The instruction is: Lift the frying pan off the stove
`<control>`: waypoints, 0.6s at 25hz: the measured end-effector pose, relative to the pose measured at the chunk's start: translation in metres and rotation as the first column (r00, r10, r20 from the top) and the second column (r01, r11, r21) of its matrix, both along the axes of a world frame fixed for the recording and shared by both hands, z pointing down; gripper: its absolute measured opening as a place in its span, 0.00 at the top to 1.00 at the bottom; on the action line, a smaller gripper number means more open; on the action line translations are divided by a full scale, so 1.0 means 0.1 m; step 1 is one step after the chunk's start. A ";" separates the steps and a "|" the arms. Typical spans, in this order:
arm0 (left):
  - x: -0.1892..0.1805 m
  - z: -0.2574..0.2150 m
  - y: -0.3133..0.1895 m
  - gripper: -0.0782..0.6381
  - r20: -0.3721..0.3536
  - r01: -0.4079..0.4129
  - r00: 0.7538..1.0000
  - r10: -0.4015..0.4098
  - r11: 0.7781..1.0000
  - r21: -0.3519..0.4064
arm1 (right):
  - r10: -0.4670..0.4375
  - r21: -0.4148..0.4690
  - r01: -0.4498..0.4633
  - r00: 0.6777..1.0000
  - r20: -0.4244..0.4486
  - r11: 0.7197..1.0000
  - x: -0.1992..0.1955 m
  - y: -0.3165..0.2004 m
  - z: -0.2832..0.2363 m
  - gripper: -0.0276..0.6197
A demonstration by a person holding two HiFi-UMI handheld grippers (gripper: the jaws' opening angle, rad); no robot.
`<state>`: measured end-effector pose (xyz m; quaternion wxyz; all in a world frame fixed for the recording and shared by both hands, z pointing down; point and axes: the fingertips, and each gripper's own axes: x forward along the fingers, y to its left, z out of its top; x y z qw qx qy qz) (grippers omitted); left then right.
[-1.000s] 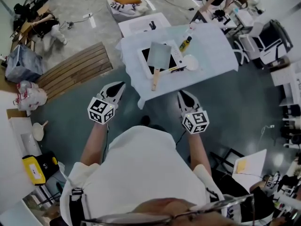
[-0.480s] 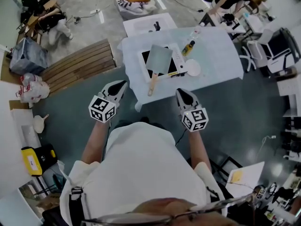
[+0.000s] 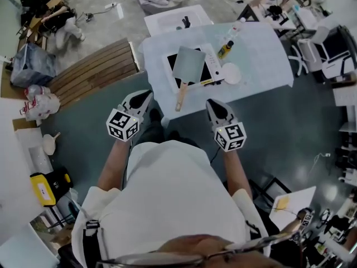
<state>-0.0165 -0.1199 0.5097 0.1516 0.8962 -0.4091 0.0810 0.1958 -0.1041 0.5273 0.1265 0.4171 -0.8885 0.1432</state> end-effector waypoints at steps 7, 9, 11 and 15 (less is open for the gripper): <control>0.07 0.20 -0.34 0.85 -0.021 -0.066 0.998 0.065 0.996 -0.058 | 0.024 -0.069 -0.025 1.000 -0.017 0.997 -0.11 -0.13 0.19 0.90; 0.09 0.29 -0.45 0.85 -0.025 -0.095 0.995 0.093 0.992 -0.081 | 0.030 -0.094 -0.032 0.999 -0.015 0.995 -0.14 -0.18 0.28 0.90; 0.13 0.41 -0.55 0.85 -0.026 -0.131 0.991 0.129 0.985 -0.113 | 0.040 -0.128 -0.040 0.999 -0.006 0.991 -0.18 -0.23 0.39 0.90; 0.25 0.71 -0.68 0.85 -0.030 -0.207 0.978 0.205 0.961 -0.183 | 0.050 -0.200 -0.048 0.999 0.003 0.979 -0.27 -0.30 0.63 0.90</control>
